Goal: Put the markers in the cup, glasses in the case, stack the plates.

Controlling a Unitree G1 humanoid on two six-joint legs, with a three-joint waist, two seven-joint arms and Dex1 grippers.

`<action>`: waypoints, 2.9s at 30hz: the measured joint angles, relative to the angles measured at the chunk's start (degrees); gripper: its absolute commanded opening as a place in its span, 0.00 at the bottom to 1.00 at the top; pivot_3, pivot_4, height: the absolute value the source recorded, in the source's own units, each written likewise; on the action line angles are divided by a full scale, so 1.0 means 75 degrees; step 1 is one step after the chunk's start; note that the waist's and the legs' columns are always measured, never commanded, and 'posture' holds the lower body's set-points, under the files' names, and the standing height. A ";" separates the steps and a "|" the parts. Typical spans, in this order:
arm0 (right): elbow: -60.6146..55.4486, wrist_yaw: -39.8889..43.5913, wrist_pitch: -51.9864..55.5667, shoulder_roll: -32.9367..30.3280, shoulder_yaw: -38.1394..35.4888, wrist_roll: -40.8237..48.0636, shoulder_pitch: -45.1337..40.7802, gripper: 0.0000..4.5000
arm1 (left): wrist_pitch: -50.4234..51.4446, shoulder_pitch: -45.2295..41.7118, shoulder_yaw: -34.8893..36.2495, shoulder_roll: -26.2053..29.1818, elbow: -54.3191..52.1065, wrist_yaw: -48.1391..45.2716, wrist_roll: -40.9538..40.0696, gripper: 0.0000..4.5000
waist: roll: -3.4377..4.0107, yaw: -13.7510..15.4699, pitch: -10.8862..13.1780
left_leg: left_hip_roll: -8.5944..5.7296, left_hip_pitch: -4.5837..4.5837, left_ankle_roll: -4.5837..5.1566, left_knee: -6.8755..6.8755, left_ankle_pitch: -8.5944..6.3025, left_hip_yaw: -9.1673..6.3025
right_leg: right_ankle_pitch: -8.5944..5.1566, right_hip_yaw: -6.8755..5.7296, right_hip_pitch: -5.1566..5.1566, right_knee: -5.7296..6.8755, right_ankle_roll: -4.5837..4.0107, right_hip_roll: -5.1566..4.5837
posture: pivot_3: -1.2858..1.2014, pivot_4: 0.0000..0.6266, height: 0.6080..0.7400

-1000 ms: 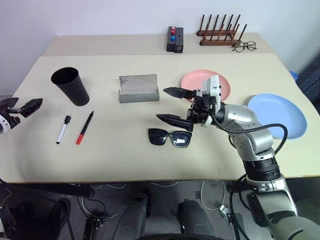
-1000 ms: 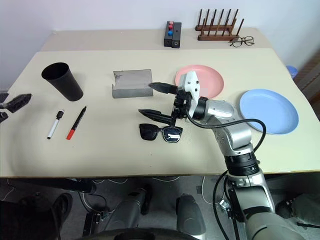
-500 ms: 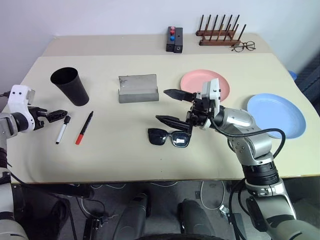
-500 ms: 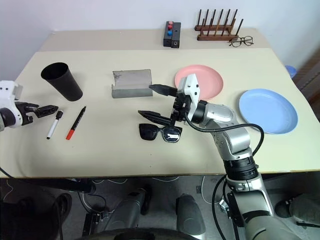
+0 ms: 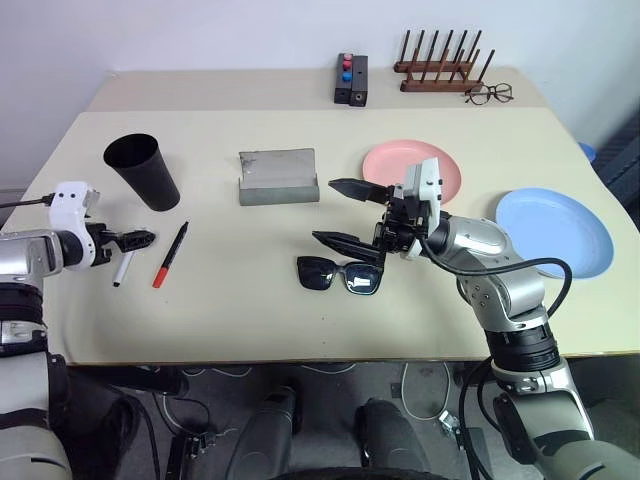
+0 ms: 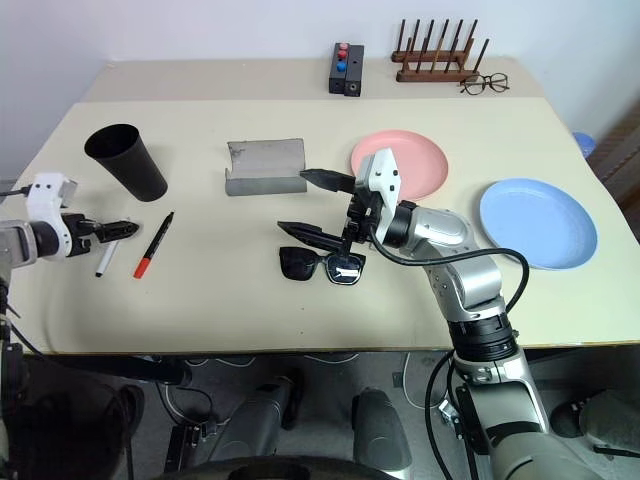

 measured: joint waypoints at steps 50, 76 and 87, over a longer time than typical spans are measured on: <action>0.0465 0.0085 -0.0309 -0.0075 0.0133 -0.0215 -0.0298 1.00 | -0.4328 -0.0810 0.2638 -0.1125 -0.2212 -0.0033 -0.1761 0.01 | -0.0006 -0.0162 0.0003 | 0.0013 0.0000 -0.0016 0.0004 0.0014 -0.0005 | 0.0014 -0.0008 0.0008 0.0005 -0.0007 0.0014 | 0.52 0.24 1.00; -0.0118 -0.0102 0.0024 -0.0259 0.0128 -0.0193 0.0139 1.00 | -0.9022 -0.1943 0.2840 -0.1540 0.3055 -0.0742 -0.1367 0.01 | -0.0016 -0.0196 0.0004 | 0.0012 -0.0005 -0.0012 0.0010 0.0016 -0.0003 | 0.0017 -0.0007 0.0015 0.0022 -0.0002 0.0031 | 0.52 0.24 1.00; -0.0147 -0.0111 0.0056 -0.0302 0.0122 -0.0193 0.0275 1.00 | -0.9334 -0.2014 0.2825 -0.1559 0.3390 -0.0617 -0.1306 0.01 | -0.0017 -0.0192 0.0003 | 0.0012 -0.0004 -0.0011 0.0013 0.0016 -0.0003 | 0.0017 -0.0008 0.0017 0.0024 -0.0001 0.0033 | 0.52 0.24 1.00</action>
